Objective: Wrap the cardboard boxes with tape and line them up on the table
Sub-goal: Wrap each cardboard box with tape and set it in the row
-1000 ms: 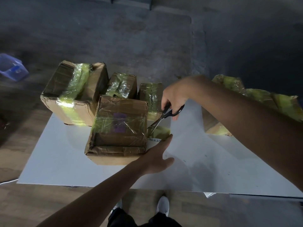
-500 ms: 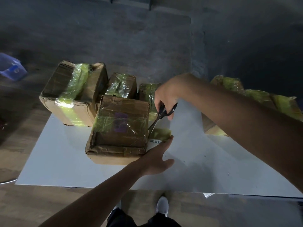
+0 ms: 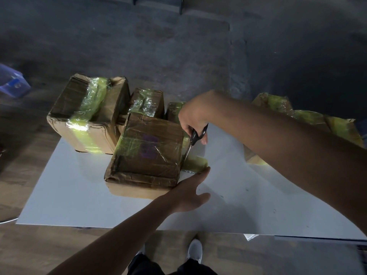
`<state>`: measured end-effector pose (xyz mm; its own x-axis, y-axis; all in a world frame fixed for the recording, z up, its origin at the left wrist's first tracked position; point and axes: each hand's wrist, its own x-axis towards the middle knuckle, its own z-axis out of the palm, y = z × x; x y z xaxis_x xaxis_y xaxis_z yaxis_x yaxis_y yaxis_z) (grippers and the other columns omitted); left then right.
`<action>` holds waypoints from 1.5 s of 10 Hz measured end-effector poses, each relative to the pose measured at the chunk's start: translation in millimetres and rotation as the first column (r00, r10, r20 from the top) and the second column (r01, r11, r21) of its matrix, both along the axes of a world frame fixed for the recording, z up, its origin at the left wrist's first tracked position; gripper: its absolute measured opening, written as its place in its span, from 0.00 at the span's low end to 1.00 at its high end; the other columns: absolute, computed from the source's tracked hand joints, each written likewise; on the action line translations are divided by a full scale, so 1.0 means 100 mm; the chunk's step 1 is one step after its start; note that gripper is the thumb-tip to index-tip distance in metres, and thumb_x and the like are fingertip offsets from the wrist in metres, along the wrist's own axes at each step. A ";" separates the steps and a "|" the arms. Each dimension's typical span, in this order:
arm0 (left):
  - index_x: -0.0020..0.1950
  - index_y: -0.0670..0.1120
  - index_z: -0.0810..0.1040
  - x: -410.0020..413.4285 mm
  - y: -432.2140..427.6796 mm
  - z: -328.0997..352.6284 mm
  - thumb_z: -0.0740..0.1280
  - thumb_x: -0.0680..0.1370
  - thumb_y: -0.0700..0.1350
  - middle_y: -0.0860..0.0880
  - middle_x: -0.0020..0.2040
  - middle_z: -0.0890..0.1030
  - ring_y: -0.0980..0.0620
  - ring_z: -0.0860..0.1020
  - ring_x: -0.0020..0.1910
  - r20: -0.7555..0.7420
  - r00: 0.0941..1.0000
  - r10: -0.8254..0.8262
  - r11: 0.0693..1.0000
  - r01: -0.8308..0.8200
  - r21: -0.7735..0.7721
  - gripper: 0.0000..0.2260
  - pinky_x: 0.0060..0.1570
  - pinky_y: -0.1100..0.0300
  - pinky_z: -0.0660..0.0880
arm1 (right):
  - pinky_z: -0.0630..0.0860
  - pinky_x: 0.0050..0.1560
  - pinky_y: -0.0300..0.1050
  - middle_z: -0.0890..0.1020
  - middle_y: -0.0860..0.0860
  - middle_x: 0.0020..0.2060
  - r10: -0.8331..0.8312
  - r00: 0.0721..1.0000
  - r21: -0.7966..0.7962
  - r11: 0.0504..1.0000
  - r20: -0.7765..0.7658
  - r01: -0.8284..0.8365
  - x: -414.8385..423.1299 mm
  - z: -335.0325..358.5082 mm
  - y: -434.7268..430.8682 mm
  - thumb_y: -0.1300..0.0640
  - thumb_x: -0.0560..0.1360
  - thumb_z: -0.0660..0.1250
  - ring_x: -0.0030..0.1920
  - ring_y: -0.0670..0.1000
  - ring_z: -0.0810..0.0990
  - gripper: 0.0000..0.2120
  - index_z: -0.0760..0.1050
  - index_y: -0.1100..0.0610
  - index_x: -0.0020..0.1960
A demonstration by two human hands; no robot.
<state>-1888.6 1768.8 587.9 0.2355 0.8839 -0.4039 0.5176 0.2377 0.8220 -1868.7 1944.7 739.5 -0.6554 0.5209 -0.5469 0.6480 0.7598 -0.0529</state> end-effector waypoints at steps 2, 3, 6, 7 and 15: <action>0.79 0.59 0.50 -0.02 0.01 0.02 0.64 0.79 0.51 0.58 0.79 0.54 0.58 0.51 0.77 -0.013 0.999 0.037 0.999 -0.037 0.002 0.33 0.75 0.60 0.51 | 0.67 0.33 0.35 0.73 0.40 0.37 0.253 0.890 -0.031 0.965 0.380 -0.261 -0.20 0.17 -0.13 0.49 0.68 0.77 0.40 0.43 0.73 0.22 0.79 0.51 0.60; 0.79 0.59 0.50 -0.02 0.01 0.03 0.64 0.79 0.51 0.57 0.79 0.54 0.58 0.51 0.77 -0.014 0.999 0.036 0.999 -0.036 0.003 0.33 0.76 0.58 0.51 | 0.64 0.31 0.34 0.72 0.40 0.37 0.321 0.863 -0.011 0.939 0.389 -0.344 -0.20 0.09 -0.06 0.48 0.69 0.76 0.40 0.43 0.72 0.23 0.78 0.51 0.62; 0.79 0.58 0.50 -0.04 0.00 -0.03 0.64 0.79 0.51 0.58 0.79 0.53 0.61 0.52 0.76 0.006 1.000 0.014 1.000 -0.014 -0.003 0.33 0.73 0.63 0.51 | 0.66 0.31 0.35 0.76 0.41 0.38 0.383 0.814 0.012 0.902 0.436 -0.431 -0.31 0.05 -0.03 0.49 0.67 0.78 0.41 0.45 0.76 0.21 0.79 0.51 0.58; 0.79 0.59 0.50 -0.05 0.00 -0.06 0.64 0.79 0.52 0.59 0.78 0.53 0.62 0.52 0.76 0.016 1.000 0.019 1.000 -0.019 -0.009 0.32 0.71 0.65 0.51 | 0.70 0.35 0.36 0.81 0.46 0.47 0.385 0.796 0.002 0.900 0.467 -0.436 -0.32 0.00 -0.02 0.51 0.66 0.79 0.46 0.48 0.78 0.22 0.79 0.51 0.58; 0.78 0.61 0.53 -0.07 0.00 -0.13 0.64 0.79 0.54 0.57 0.78 0.58 0.59 0.56 0.75 0.016 0.998 0.054 0.998 -0.053 -0.022 0.31 0.66 0.65 0.55 | 0.68 0.47 0.36 0.77 0.49 0.61 0.286 0.791 0.055 0.926 0.541 -0.372 -0.36 -0.11 -0.10 0.57 0.73 0.73 0.51 0.47 0.72 0.22 0.74 0.57 0.65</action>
<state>-1896.0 1769.1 575.3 0.1950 0.8864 -0.4198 0.4898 0.2829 0.8247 -1904.6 1934.9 728.3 -0.4466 0.4291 -0.7851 0.2552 0.9021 0.3479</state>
